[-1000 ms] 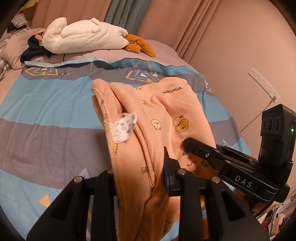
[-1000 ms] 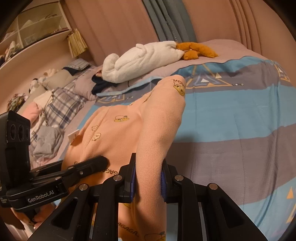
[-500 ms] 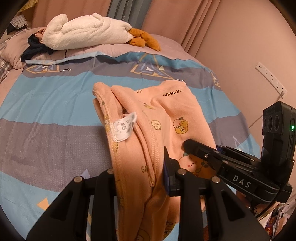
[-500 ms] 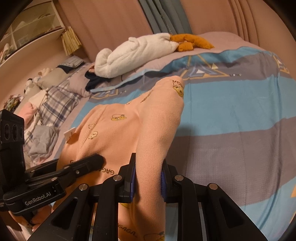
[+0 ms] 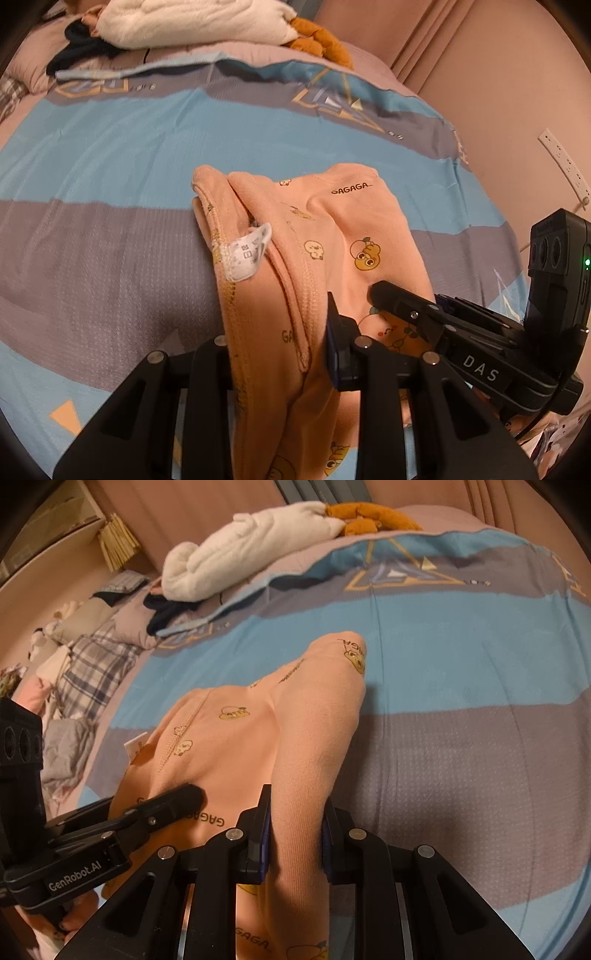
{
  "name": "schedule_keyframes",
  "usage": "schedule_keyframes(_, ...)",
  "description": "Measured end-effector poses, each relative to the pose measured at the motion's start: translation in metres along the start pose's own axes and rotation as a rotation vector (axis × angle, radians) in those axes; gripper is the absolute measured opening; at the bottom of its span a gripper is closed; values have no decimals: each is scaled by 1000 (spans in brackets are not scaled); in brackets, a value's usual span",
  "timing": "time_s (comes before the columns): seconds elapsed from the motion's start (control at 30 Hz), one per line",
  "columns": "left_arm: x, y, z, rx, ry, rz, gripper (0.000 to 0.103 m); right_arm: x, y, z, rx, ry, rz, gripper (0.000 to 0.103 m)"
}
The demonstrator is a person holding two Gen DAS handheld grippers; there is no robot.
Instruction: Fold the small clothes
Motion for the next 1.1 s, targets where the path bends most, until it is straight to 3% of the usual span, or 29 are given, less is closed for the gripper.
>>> schedule_keyframes(0.23,9,16,-14,-12,-39,-52,31,9,10,9,26,17,-51,23)
schedule_keyframes(0.4,11,20,-22,-22,-62,-77,38,12,13,13,48,25,-66,23)
schedule_keyframes(0.53,17,21,-30,-40,-68,-82,52,15,14,16,66,40,-70,30)
schedule_keyframes(0.7,21,18,-41,-18,-110,-95,59,20,12,19,79,58,-69,35)
schedule_keyframes(0.83,26,13,-45,-37,-107,-98,69,23,9,21,82,72,-67,38)
schedule_keyframes(0.9,29,11,-46,-40,-105,-104,71,25,7,21,85,81,-67,39)
schedule_keyframes(1.0,32,4,-47,-49,-106,-106,72,26,0,22,136,95,-61,50)
schedule_keyframes(1.1,32,-7,-42,-67,-66,-72,72,27,-9,19,164,84,-37,52)
Point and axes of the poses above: each gripper's, at about its wrist camera, not at the fingertips, and y roughly the way its jaws point, z to its right, x to its underside, the point moved 6 cm from there along y, roughly the way its jaws point, and after that the axes turned 7 degrees about -y, right-handed, at the moved point
